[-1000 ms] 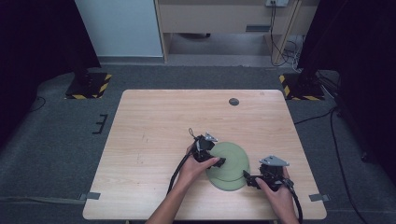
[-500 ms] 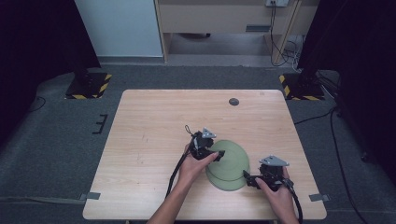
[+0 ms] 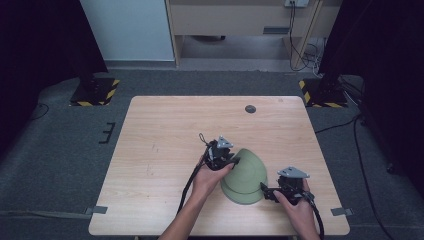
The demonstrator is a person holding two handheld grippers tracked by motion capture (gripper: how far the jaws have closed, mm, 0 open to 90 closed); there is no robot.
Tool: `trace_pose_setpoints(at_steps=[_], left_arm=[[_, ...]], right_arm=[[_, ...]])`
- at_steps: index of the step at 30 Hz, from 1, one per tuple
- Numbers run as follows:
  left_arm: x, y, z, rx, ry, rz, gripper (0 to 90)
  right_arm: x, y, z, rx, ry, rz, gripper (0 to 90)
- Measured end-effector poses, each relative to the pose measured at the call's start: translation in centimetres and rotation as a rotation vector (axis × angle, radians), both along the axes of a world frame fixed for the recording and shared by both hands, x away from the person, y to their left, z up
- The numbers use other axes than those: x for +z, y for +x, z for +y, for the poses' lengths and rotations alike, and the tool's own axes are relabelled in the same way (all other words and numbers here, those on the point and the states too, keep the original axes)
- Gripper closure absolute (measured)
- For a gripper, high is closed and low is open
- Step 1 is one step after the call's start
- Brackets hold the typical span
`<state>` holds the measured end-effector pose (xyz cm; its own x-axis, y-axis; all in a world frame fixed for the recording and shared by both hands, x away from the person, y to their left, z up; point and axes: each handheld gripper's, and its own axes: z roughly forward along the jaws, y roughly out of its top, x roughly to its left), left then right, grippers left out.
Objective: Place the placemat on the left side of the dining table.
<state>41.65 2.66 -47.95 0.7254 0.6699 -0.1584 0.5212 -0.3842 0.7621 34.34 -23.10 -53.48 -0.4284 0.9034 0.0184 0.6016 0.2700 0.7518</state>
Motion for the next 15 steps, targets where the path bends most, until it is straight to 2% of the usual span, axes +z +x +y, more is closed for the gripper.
trace_pose_setpoints(at_steps=[3, 12, 15], left_arm=[[0.06, -0.01, -0.04, 0.005, -0.006, -0.005, 78.2], [0.08, -0.31, -0.62, -0.006, 0.048, -0.038, 79.2], [0.09, -0.24, -0.51, 0.002, 0.059, -0.040, 83.3]], right_arm=[[0.00, 0.01, 0.00, -0.001, 0.001, 0.001, 0.8], [0.01, 0.02, -0.01, -0.001, 0.004, 0.004, 0.8], [0.01, 0.01, 0.00, -0.002, 0.004, 0.004, 0.8]])
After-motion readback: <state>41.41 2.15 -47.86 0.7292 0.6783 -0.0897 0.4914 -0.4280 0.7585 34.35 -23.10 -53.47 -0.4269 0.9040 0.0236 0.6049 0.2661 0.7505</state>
